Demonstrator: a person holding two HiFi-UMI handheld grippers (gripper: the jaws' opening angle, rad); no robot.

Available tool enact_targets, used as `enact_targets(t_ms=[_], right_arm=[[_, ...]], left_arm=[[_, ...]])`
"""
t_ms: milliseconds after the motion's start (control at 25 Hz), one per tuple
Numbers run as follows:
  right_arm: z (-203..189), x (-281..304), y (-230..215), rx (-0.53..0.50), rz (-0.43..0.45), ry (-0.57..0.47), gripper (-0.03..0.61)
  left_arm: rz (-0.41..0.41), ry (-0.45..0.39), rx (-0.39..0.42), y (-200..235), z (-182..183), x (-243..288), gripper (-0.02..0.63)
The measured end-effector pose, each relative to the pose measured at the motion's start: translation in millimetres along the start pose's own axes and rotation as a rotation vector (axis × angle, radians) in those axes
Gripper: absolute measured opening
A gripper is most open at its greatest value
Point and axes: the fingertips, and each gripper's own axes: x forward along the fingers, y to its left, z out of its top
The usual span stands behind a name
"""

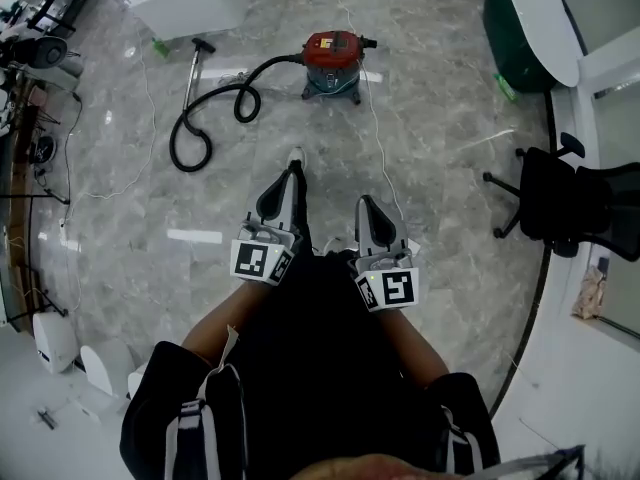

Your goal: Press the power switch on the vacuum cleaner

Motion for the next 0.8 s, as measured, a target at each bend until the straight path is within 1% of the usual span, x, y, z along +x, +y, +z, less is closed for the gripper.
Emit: enact_targets(t_ms=[160,280,360,480,640,720,800], right_arm=[[2,24,-29,-0.012,-0.047,0.007,0.020],[3,56,-48,-0.019,-0.060,0.009,0.019],[4,87,-58,-0.030,-0.057,0.008,0.019],[6,145,-73,-0.079,-0.064,0.015,0.020],[20,221,-88,-0.078,-0.107,0.054,0.020],[22,255,-87,-0.081,-0.095,0.072,0.020],[19,290,-86,-0.081,-0.073,0.096,0.020]], left_arm=[[-0.013,0.002,-0.022,14,-7,35,0.018],[-0.034,-0.007,-0.022,30,-11,68,0.018],[-0.046,-0.010,-0.026,48,-17,93,0.018],[-0.055,0.009,-0.033,82,-27,136,0.018],[-0.082,0.057,-0.001,123,-18,197,0.018],[-0.090,0.075,-0.012,142,-14,222,0.018],[-0.115,0.065,-0.011,156,-13,245,0.018]])
